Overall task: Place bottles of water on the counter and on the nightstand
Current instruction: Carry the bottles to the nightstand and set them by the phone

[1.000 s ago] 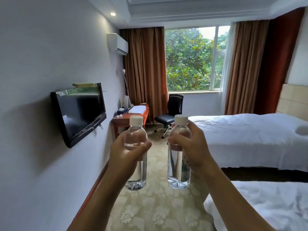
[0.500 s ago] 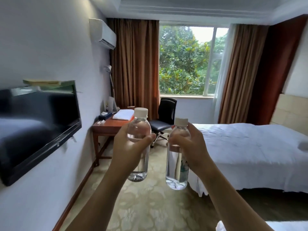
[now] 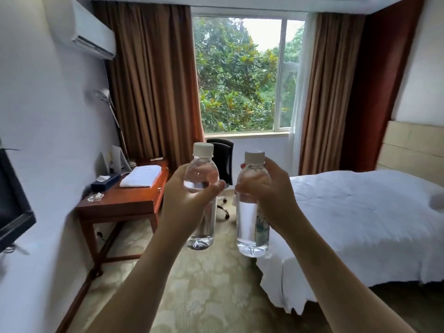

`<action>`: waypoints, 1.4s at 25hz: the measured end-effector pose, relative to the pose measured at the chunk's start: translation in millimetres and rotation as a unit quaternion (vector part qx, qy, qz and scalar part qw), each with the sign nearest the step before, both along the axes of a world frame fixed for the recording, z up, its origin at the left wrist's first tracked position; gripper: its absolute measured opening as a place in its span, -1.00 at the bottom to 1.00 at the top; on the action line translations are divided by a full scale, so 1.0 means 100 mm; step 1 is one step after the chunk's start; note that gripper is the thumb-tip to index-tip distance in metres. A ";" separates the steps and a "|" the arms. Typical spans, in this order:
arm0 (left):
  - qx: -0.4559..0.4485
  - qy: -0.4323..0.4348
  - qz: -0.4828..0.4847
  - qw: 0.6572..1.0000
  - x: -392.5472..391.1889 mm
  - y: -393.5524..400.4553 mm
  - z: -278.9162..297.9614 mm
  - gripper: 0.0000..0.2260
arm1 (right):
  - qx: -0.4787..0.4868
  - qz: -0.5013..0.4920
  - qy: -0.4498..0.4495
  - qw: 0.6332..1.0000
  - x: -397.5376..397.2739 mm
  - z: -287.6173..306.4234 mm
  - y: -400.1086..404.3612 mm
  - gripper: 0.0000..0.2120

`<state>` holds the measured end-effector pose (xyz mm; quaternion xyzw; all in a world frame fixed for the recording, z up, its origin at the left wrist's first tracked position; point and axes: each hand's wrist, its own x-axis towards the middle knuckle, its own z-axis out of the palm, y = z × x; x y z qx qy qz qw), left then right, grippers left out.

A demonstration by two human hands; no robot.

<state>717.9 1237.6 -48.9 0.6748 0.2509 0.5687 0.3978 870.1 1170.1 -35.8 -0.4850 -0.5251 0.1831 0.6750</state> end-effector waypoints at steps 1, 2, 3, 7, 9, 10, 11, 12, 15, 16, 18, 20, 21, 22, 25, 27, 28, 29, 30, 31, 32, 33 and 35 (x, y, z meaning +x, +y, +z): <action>-0.008 0.009 0.000 1.000 0.25 0.25 0.01 -0.70 | 0.000 -0.001 0.003 1.000 0.25 -0.01 0.28 -0.75; -0.013 0.010 -0.008 1.000 0.48 0.47 0.04 -0.70 | 0.005 0.001 0.007 1.000 0.47 0.03 0.51 -0.75; -0.014 0.010 -0.014 1.000 0.74 0.71 0.08 -0.69 | 0.013 -0.004 0.011 1.000 0.74 0.07 0.75 -0.75; -0.029 -0.009 -0.051 0.998 1.76 1.41 0.19 -0.65 | 0.010 -0.062 0.024 0.998 1.70 0.14 1.31 -0.76; -0.044 -0.014 -0.094 0.994 2.39 1.70 0.18 -0.68 | 0.003 -0.106 0.018 0.994 2.26 0.13 1.42 -0.76; -0.049 -0.011 -0.123 0.991 2.72 1.81 0.16 -0.72 | -0.001 -0.133 0.014 0.991 2.53 0.12 1.44 -0.76; -0.047 -0.005 -0.151 0.987 3.09 1.90 0.14 -0.75 | -0.004 -0.168 0.011 0.986 2.83 0.09 1.44 -0.74; -0.040 -0.002 -0.179 0.983 3.44 1.97 0.10 -0.76 | -0.007 -0.204 0.013 0.979 3.12 0.06 1.42 -0.73; -0.029 -0.003 -0.291 0.956 4.57 2.06 0.01 -0.75 | -0.008 -0.342 0.034 0.939 3.98 -0.01 1.25 -0.71; -0.022 -0.006 -0.333 0.943 4.92 2.04 -0.01 -0.73 | -0.011 -0.380 0.037 0.924 4.22 -0.02 1.17 -0.70; -0.011 0.007 -0.419 0.908 5.57 1.99 0.00 -0.72 | -0.023 -0.455 0.040 0.889 4.60 0.00 0.99 -0.70; -0.025 0.016 -0.490 0.871 6.13 1.91 0.03 -0.73 | -0.031 -0.517 0.033 0.855 4.86 0.05 0.81 -0.72; -0.033 0.020 -0.521 0.853 6.39 1.85 0.04 -0.75 | -0.033 -0.546 0.030 0.836 4.98 0.06 0.72 -0.72; -0.036 0.024 -0.549 0.835 6.61 1.78 0.04 -0.77 | -0.031 -0.573 0.032 0.818 5.08 0.07 0.65 -0.72; -0.042 0.040 -0.615 0.787 7.19 1.52 -0.01 -0.78 | -0.011 -0.623 0.061 0.780 5.39 0.05 0.45 -0.76; -0.043 0.041 -0.646 0.761 7.56 1.36 -0.07 -0.76 | -0.008 -0.642 0.066 0.764 5.65 0.00 0.33 -0.76; -0.044 0.047 -0.658 0.750 7.75 1.28 -0.11 -0.76 | -0.004 -0.650 0.067 0.757 5.81 -0.05 0.27 -0.75; -0.047 0.053 -0.666 0.743 7.96 1.20 -0.15 -0.75 | 0.001 -0.655 0.069 0.752 5.98 -0.09 0.21 -0.75; -0.053 0.056 -0.668 0.740 8.14 1.13 -0.17 -0.74 | 0.006 -0.657 0.071 0.750 6.13 -0.13 0.16 -0.76; -0.057 0.059 -0.668 0.740 8.36 1.06 -0.21 -0.73 | 0.006 -0.660 0.075 0.748 6.32 -0.18 0.10 -0.77; -0.056 0.063 -0.667 0.740 8.64 0.97 -0.26 -0.72 | 0.007 -0.662 0.079 0.745 6.60 -0.25 0.02 -0.78; -0.051 0.067 -0.666 0.741 8.89 0.90 -0.30 -0.72 | 0.007 -0.660 0.080 0.747 6.87 -0.30 -0.04 -0.78; -0.037 0.065 -0.661 0.747 9.44 0.73 -0.31 -0.72 | 0.009 -0.654 0.073 0.753 7.49 -0.36 -0.19 -0.77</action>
